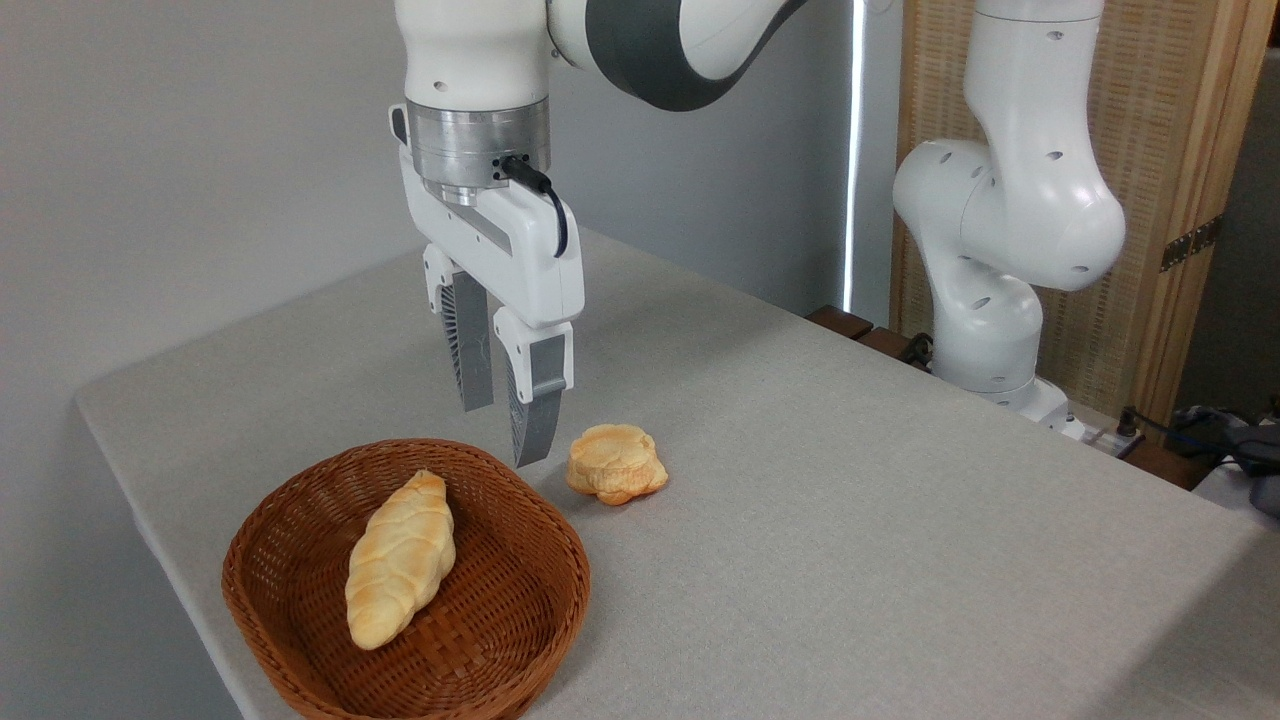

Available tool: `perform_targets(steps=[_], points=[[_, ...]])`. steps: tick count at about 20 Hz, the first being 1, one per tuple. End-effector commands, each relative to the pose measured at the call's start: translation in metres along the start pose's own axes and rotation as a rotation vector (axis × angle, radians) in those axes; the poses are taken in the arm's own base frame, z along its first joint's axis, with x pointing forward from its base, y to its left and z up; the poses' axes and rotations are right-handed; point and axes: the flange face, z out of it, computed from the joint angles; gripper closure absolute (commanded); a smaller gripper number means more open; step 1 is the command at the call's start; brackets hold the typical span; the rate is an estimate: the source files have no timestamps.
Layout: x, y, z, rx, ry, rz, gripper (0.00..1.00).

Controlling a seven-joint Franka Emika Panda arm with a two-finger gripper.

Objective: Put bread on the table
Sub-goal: 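Lower the open gripper over the long bread roll in the basket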

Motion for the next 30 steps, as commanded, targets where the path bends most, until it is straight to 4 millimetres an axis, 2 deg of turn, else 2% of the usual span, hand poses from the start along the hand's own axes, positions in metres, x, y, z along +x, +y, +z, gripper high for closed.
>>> perform_targets(steps=[1,14,19,27,30], points=[[0.000,-0.002,-0.005,-0.006,0.009,-0.016,0.00],[0.001,-0.003,-0.004,0.001,0.015,-0.012,0.00],[0.009,-0.003,0.000,0.032,0.046,-0.006,0.00],[0.040,-0.009,0.042,0.082,0.089,0.017,0.00],[0.045,-0.010,0.049,0.038,0.146,-0.073,0.03]])
